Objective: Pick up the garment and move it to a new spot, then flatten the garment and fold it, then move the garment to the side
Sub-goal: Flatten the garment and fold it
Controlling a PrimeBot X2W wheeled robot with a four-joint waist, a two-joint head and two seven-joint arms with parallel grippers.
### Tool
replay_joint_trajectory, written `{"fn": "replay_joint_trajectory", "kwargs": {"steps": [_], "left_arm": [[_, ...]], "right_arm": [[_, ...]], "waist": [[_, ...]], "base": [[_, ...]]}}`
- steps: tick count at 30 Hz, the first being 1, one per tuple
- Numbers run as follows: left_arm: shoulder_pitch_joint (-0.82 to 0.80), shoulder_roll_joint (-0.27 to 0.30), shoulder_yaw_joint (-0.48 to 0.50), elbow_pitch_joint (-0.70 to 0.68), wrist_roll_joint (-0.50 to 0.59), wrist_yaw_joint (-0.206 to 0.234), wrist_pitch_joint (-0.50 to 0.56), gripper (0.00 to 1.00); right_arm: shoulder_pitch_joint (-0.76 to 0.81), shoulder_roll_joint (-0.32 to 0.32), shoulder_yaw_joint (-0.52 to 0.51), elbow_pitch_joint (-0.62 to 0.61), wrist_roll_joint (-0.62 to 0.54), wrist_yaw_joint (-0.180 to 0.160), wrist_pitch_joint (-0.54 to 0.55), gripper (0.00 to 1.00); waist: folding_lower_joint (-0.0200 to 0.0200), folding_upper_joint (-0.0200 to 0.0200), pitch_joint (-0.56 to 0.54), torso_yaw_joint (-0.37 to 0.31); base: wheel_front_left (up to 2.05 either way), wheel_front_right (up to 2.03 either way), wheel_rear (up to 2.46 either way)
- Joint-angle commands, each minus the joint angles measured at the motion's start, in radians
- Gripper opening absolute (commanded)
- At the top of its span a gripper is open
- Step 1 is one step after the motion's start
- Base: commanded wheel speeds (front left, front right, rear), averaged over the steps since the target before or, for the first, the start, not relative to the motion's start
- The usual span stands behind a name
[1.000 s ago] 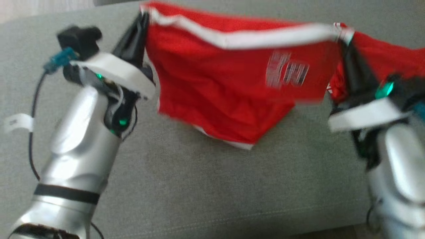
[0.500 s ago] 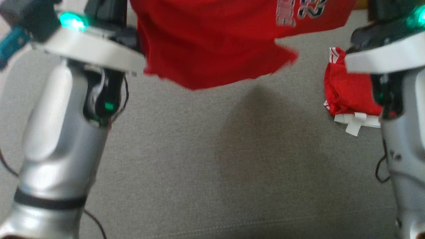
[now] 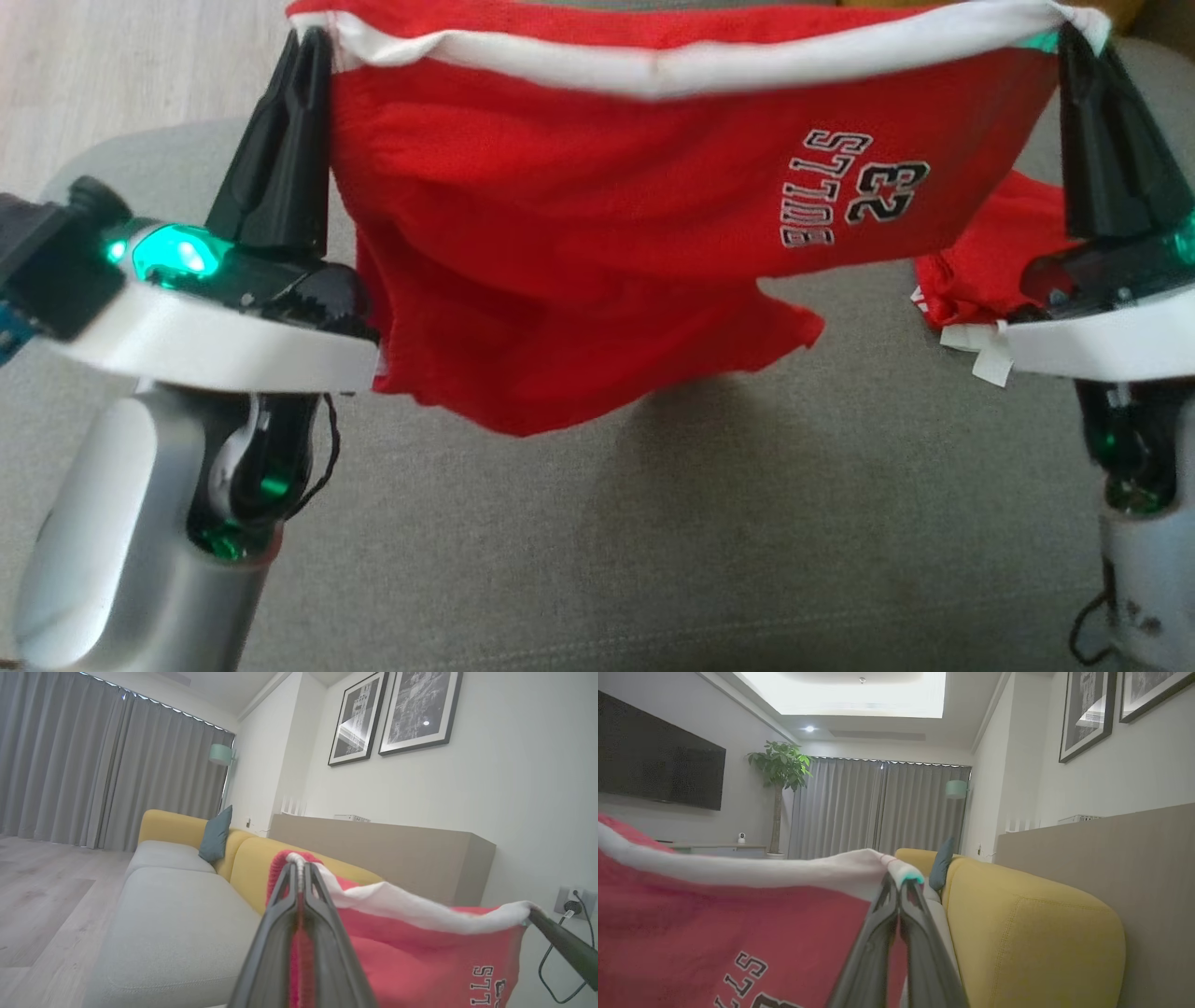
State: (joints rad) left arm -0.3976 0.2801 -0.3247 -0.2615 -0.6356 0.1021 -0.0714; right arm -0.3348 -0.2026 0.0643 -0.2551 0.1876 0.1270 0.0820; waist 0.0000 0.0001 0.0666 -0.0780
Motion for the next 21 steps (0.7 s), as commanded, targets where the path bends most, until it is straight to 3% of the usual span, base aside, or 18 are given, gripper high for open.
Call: {"fn": "replay_joint_trajectory", "kwargs": {"steps": [1, 6, 10, 15, 18, 21], "left_arm": [[-0.043, 0.035, 0.043, -0.063, 0.001, 0.009, 0.015, 0.00], [-0.085, 0.040, 0.027, -0.077, 0.010, 0.006, 0.042, 0.00], [-0.205, 0.035, 0.020, -0.001, -0.008, -0.020, 0.084, 0.00], [-0.487, 0.045, 0.033, 0.262, 0.005, -0.081, 0.100, 0.00], [-0.690, 0.054, 0.029, 0.464, 0.052, -0.123, 0.065, 0.00], [-0.865, 0.042, 0.051, 0.657, 0.079, -0.132, -0.011, 0.00]], "right_arm": [[-0.014, 0.018, 0.008, -0.063, 0.006, 0.004, 0.024, 0.00], [-0.053, 0.026, 0.009, -0.076, 0.008, 0.004, 0.059, 0.00], [-0.199, 0.025, 0.014, -0.008, 0.042, 0.004, 0.094, 0.00], [-0.534, 0.007, 0.057, 0.233, 0.060, 0.004, 0.093, 0.00], [-0.762, 0.000, 0.088, 0.436, 0.021, 0.004, 0.029, 0.00], [-0.952, 0.027, 0.070, 0.639, -0.022, 0.004, -0.068, 0.00]], "waist": [[0.0000, -0.0001, 0.015, 0.000], [0.0000, -0.0001, 0.059, 0.001], [0.0000, -0.0001, 0.147, 0.001], [0.0000, -0.0001, 0.281, -0.002], [0.0000, -0.0001, 0.352, -0.008], [0.0000, -0.0001, 0.401, -0.013]], "base": [[0.00, 0.00, 0.00], [0.00, 0.00, 0.00], [0.00, 0.00, 0.00], [0.00, 0.00, 0.00], [0.00, 0.00, 0.00], [0.00, 0.00, 0.00]]}}
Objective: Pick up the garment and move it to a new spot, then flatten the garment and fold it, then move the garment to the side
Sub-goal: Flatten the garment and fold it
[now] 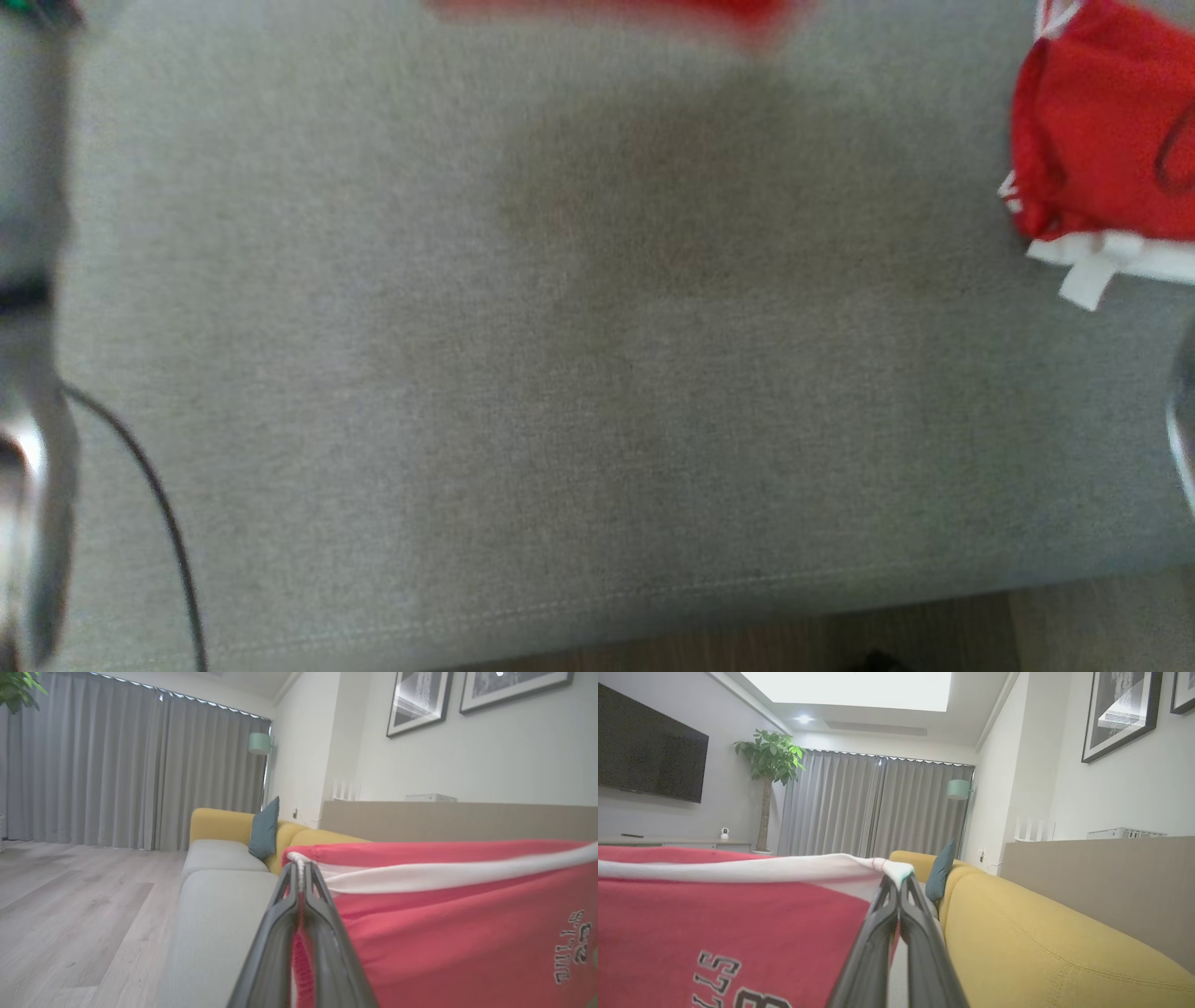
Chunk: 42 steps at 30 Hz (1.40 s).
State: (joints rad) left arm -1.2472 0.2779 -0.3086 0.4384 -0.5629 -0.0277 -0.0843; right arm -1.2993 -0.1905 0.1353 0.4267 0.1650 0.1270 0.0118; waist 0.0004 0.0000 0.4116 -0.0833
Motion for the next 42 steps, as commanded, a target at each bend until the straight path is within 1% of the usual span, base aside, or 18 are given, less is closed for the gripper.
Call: {"fn": "replay_joint_trajectory", "kwargs": {"steps": [1, 3, 5, 9, 14, 20, 22, 24, 27, 28, 33, 38, 42], "left_arm": [[-0.062, 0.037, 0.042, 0.012, 0.010, -0.004, -0.029, 0.00], [-0.137, 0.019, 0.057, 0.103, 0.010, -0.010, -0.091, 0.00], [-0.188, 0.000, 0.069, 0.169, 0.004, -0.020, -0.130, 0.00], [-0.216, -0.028, 0.074, 0.252, 0.001, -0.054, -0.168, 0.00], [-0.137, -0.062, 0.076, 0.282, 0.005, -0.086, -0.177, 0.00], [0.071, -0.077, 0.060, 0.252, 0.033, -0.101, -0.177, 0.00], [0.146, -0.081, 0.041, 0.242, 0.037, -0.102, -0.177, 0.00], [0.220, -0.080, 0.000, 0.219, 0.033, -0.102, -0.177, 0.00], [0.327, -0.061, -0.059, 0.189, 0.015, -0.103, -0.177, 0.00], [0.327, -0.061, -0.059, 0.189, 0.015, -0.103, -0.177, 0.00], [0.482, -0.020, -0.139, 0.152, -0.012, -0.103, -0.177, 0.00], [0.592, 0.005, -0.191, 0.130, -0.035, -0.103, -0.177, 0.00], [0.656, 0.018, -0.212, 0.116, -0.042, -0.103, -0.177, 0.00]], "right_arm": [[-0.035, 0.030, -0.016, 0.016, -0.011, 0.004, -0.033, 0.00], [-0.111, 0.056, -0.044, 0.113, -0.033, 0.004, -0.104, 0.00], [-0.161, 0.076, -0.066, 0.190, -0.048, 0.004, -0.168, 0.00], [-0.181, 0.096, -0.062, 0.312, -0.052, 0.004, -0.229, 0.00], [-0.099, 0.092, -0.001, 0.413, -0.030, 0.004, -0.255, 0.00], [0.055, 0.073, 0.120, 0.485, 0.052, 0.004, -0.263, 0.00], [0.111, 0.064, 0.169, 0.497, 0.086, 0.004, -0.260, 0.00], [0.166, 0.053, 0.218, 0.498, 0.129, 0.004, -0.251, 0.00], [0.247, 0.025, 0.294, 0.486, 0.186, 0.004, -0.229, 0.00], [0.247, 0.025, 0.294, 0.486, 0.186, 0.004, -0.229, 0.00], [0.367, -0.036, 0.413, 0.443, 0.271, 0.004, -0.180, 0.00], [0.464, -0.109, 0.509, 0.387, 0.346, 0.004, -0.122, 0.00], [0.526, -0.177, 0.571, 0.331, 0.395, 0.004, -0.078, 0.00]], "waist": [[-0.0004, 0.0000, 0.066, -0.009], [-0.0004, 0.0000, 0.084, -0.009], [-0.0004, 0.0000, 0.101, -0.006], [-0.0004, 0.0000, 0.127, 0.004], [-0.0004, 0.0000, 0.127, 0.023], [-0.0004, 0.0000, 0.079, 0.041], [-0.0004, 0.0000, 0.053, 0.048], [-0.0004, 0.0000, 0.026, 0.053], [-0.0004, 0.0000, -0.021, 0.056], [-0.0004, 0.0000, -0.021, 0.056], [-0.0004, 0.0000, -0.097, 0.052], [-0.0004, 0.0000, -0.162, 0.048], [-0.0004, 0.0000, -0.201, 0.046]], "base": [[0.00, 0.00, 0.00], [0.00, 0.00, 0.00], [0.00, 0.00, 0.00], [0.00, 0.00, 0.00], [0.00, 0.00, 0.00], [0.00, 0.00, 0.00], [0.00, 0.00, 0.00], [0.00, 0.00, 0.00], [0.00, 0.00, 0.00], [0.00, 0.00, 0.00], [0.00, 0.00, 0.00], [0.00, 0.00, 0.00], [0.00, 0.00, 0.00]]}}
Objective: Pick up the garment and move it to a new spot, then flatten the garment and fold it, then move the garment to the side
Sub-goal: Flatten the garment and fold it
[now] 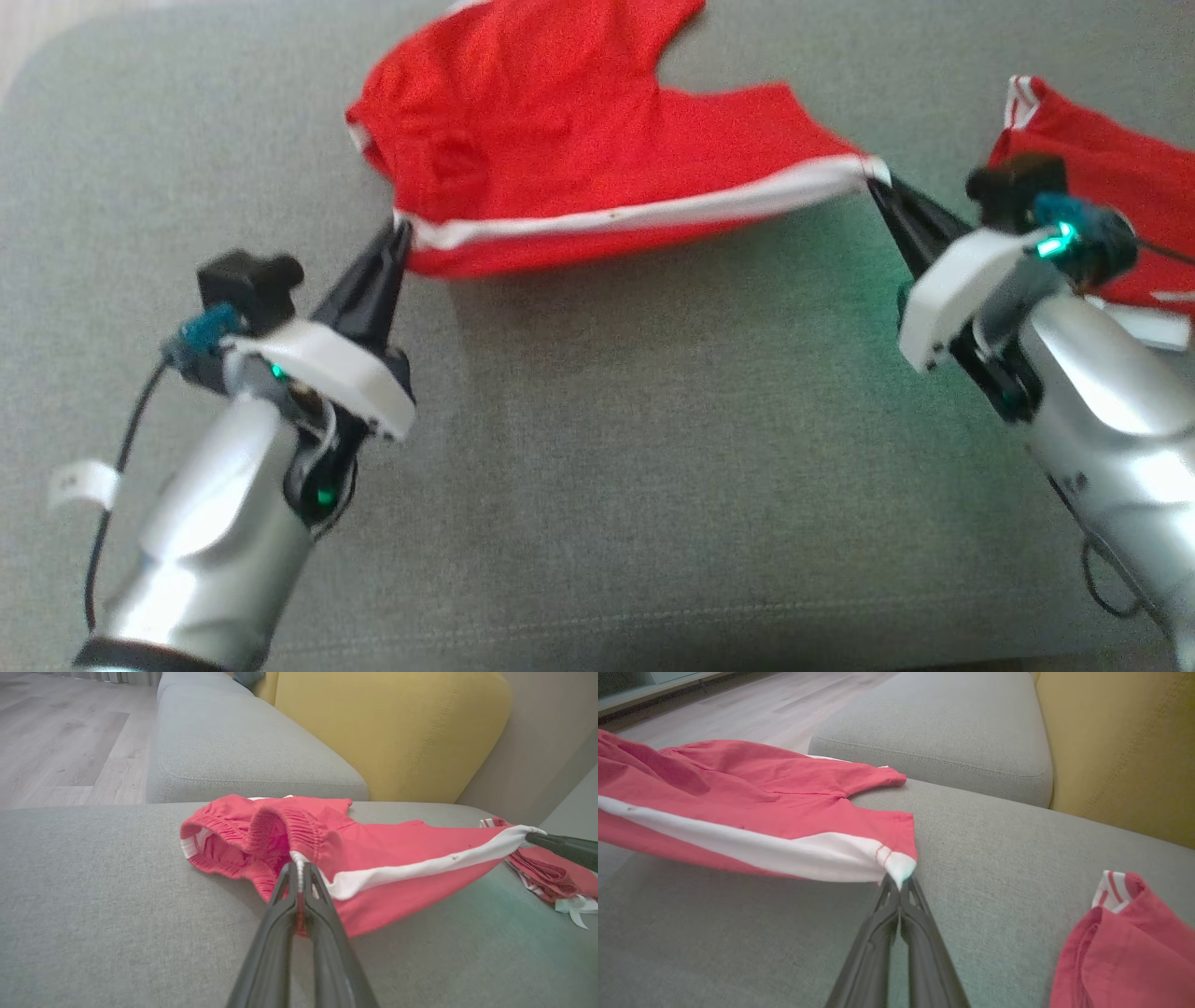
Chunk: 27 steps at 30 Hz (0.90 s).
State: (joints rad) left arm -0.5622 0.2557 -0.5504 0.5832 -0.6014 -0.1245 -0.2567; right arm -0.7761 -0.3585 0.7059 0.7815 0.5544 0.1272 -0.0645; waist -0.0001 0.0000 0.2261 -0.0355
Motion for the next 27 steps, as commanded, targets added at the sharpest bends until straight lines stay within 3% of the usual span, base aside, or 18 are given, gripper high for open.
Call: {"fn": "replay_joint_trajectory", "kwargs": {"steps": [1, 9, 16, 23, 27], "left_arm": [[-0.014, 0.041, 0.025, -0.034, -0.005, -0.006, -0.005, 0.00], [0.121, 0.058, 0.004, -0.119, -0.010, -0.003, -0.005, 0.00], [0.270, 0.084, -0.012, -0.283, -0.025, 0.041, 0.018, 0.00], [0.463, 0.137, -0.042, -0.536, -0.035, 0.122, 0.090, 0.00], [0.497, 0.151, -0.027, -0.636, -0.042, 0.160, 0.101, 0.00]], "right_arm": [[0.017, -0.026, 0.013, -0.038, 0.018, 0.003, 0.010, 0.00], [0.135, -0.149, 0.058, -0.175, 0.114, 0.003, 0.071, 0.00], [0.270, -0.265, 0.050, -0.340, 0.171, 0.003, 0.133, 0.00], [0.494, -0.412, -0.063, -0.571, 0.212, 0.003, 0.235, 0.00], [0.567, -0.430, -0.175, -0.661, 0.199, 0.003, 0.266, 0.00]], "waist": [[0.0001, 0.0000, -0.024, -0.003], [0.0001, 0.0000, -0.101, -0.014], [0.0001, 0.0000, -0.163, -0.030], [0.0001, 0.0000, -0.191, -0.030], [0.0001, 0.0000, -0.180, -0.019]], "base": [[0.00, 0.00, 0.00], [0.00, 0.00, 0.00], [0.00, 0.00, 0.00], [0.00, 0.00, 0.00], [0.00, 0.00, 0.00]]}}
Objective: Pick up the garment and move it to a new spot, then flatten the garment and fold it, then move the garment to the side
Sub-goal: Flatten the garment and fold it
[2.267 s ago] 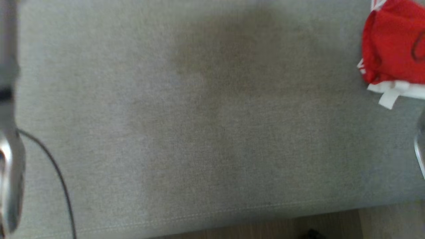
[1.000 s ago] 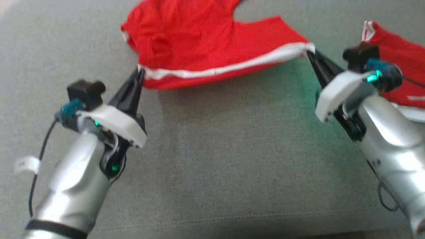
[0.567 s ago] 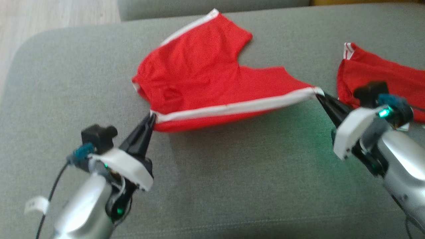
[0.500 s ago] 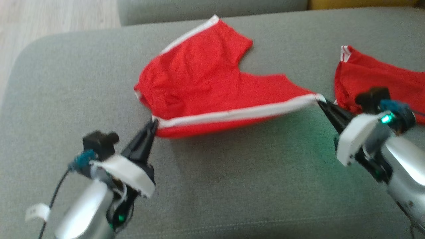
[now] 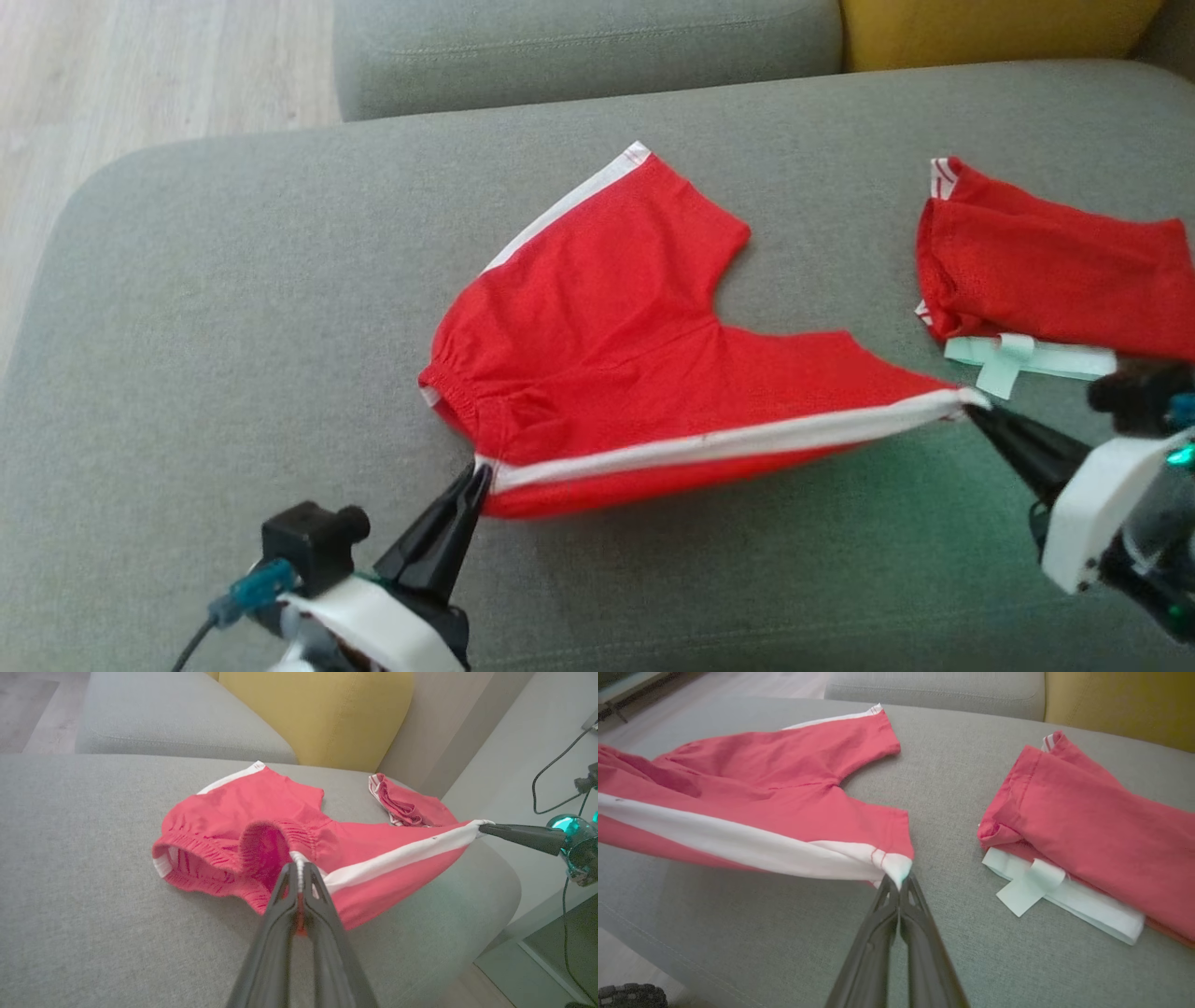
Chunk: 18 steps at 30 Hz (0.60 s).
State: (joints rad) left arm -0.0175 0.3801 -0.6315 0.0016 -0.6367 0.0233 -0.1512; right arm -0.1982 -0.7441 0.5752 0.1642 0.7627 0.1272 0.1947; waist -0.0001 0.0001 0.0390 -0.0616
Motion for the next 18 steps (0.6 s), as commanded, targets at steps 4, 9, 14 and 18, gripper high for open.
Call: {"fn": "replay_joint_trajectory", "kwargs": {"steps": [4, 9, 14, 18], "left_arm": [[-0.064, 0.028, 0.066, -0.094, -0.008, 0.028, 0.006, 0.00], [-0.130, 0.017, 0.082, -0.110, -0.005, 0.037, 0.018, 0.00], [-0.217, -0.007, 0.090, -0.073, -0.001, 0.032, 0.025, 0.00], [-0.296, -0.036, 0.089, -0.013, -0.002, 0.018, 0.027, 0.00]], "right_arm": [[0.007, -0.025, -0.114, -0.088, -0.046, 0.003, 0.038, 0.00], [-0.040, 0.027, -0.195, -0.141, -0.121, 0.003, 0.091, 0.00], [-0.166, 0.062, -0.225, -0.141, -0.188, 0.003, 0.139, 0.00], [-0.301, 0.077, -0.197, -0.099, -0.234, 0.003, 0.170, 0.00]], "waist": [[0.0001, -0.0001, 0.022, 0.021], [0.0001, -0.0001, 0.077, 0.050], [0.0001, -0.0001, 0.162, 0.097], [0.0001, -0.0001, 0.228, 0.143]], "base": [[0.00, 0.00, 0.00], [0.00, 0.00, 0.00], [0.00, 0.00, 0.00], [0.00, 0.00, 0.00]]}}
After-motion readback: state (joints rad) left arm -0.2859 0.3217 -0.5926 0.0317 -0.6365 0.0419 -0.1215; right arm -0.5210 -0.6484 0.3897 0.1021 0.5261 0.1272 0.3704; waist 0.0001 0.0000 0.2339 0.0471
